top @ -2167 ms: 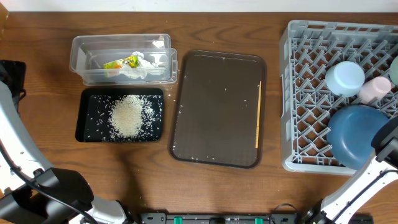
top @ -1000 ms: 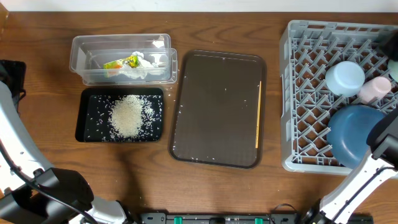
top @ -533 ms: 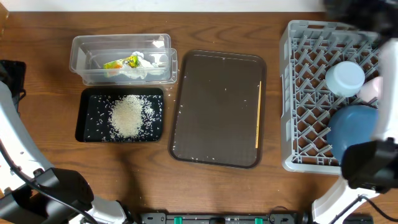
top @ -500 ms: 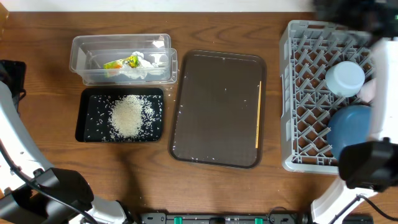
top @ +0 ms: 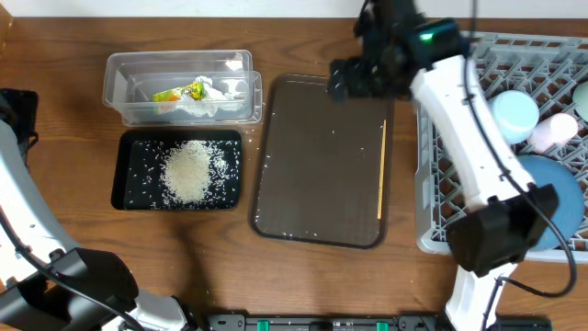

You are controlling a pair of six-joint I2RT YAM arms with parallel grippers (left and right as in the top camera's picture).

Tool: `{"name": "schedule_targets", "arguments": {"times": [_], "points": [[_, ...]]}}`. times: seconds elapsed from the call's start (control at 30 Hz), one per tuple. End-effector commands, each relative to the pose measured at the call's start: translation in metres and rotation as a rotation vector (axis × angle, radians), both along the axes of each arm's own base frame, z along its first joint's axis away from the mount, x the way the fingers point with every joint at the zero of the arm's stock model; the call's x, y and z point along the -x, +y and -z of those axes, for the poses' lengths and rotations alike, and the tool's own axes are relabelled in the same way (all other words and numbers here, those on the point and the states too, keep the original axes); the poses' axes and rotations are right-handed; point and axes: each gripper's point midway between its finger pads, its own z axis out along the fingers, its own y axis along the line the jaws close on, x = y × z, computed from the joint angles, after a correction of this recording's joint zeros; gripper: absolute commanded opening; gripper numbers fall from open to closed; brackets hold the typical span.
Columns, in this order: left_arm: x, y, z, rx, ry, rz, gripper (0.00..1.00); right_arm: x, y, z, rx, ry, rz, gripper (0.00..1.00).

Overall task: Sort waste into correct bins and load items into the dishwasher rack
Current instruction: 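Reach the right gripper to the yellow chopstick on the brown tray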

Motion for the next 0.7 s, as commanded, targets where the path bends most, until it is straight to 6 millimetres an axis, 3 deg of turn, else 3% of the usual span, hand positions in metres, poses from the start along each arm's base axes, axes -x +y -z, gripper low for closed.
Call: {"name": "schedule_targets", "arguments": {"times": [0.0,0.2,0.33,0.67], "points": [[0.001,0.001,0.003,0.001,0.014,0.001,0.94,0.008,-0.005,0.043,0.141,0.109,0.179,0.99],[0.001,0.001,0.003,0.002,0.014,0.001,0.95,0.031,-0.002,0.096,0.305,0.241,0.217,0.99],[0.001,0.001,0.003,0.002,0.014,0.001,0.94,0.045,-0.008,0.12,0.37,0.334,0.219,0.99],[0.001,0.001,0.003,0.002,0.014,0.001,0.94,0.068,-0.043,0.119,0.465,0.466,0.256,0.99]]}}
